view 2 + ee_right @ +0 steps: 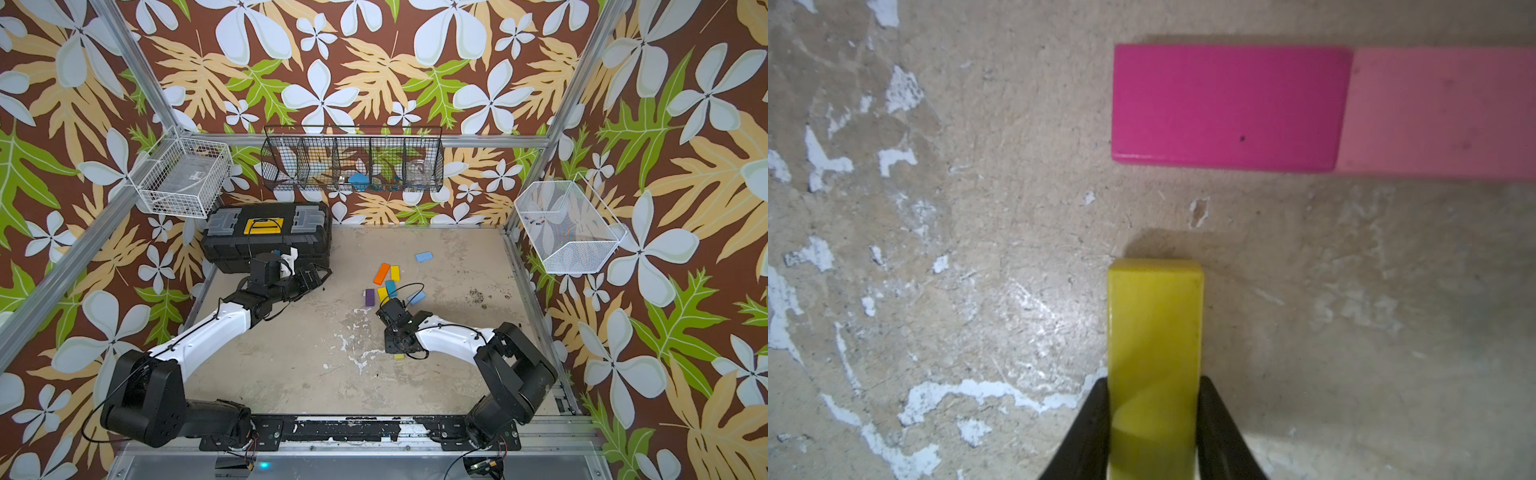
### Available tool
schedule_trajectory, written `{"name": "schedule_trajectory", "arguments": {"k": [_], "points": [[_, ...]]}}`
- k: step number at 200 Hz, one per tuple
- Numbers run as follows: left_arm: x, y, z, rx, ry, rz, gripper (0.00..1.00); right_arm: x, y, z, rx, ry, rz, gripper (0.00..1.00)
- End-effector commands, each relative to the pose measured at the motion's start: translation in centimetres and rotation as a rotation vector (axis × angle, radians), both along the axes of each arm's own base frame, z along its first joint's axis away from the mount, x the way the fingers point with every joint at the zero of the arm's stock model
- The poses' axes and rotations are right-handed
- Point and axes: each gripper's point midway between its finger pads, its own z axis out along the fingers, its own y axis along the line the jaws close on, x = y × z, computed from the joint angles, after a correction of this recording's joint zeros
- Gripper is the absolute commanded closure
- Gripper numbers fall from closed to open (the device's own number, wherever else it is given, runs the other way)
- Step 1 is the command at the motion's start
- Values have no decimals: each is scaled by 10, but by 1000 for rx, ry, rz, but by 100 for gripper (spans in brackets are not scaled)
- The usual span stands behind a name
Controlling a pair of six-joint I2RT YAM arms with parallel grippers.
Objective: Assemble the letter c with building blocks
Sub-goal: Place the building block at the center of the board, then assemble the building block at the center of the board.
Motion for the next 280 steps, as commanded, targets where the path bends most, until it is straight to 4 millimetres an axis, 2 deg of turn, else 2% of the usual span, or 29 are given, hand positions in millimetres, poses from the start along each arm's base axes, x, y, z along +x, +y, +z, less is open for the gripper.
{"name": "schedule_trajectory", "arguments": {"k": [1,13,54,84,107,125,177,280], "points": [[2,0,4,2,-17,-4,0,4,0,2,-6,-16,-10,56],[2,-1,5,1,-19,-6,0,4,0,4,-5,-18,-10,50],[1,-1,9,-8,-27,-9,0,5,-2,18,5,-44,-19,46],[-3,-1,16,-8,-45,-14,0,7,-2,32,19,-67,-30,34],[-7,1,16,-2,-45,-13,0,5,-2,36,33,-79,-33,31],[-8,1,17,1,-42,-15,0,0,-3,33,39,-69,-39,31],[-9,1,20,-6,-48,-12,0,-10,-4,15,18,-26,-19,44],[-10,2,24,-5,-60,-11,0,-11,-1,1,-10,-8,-9,49]]}}
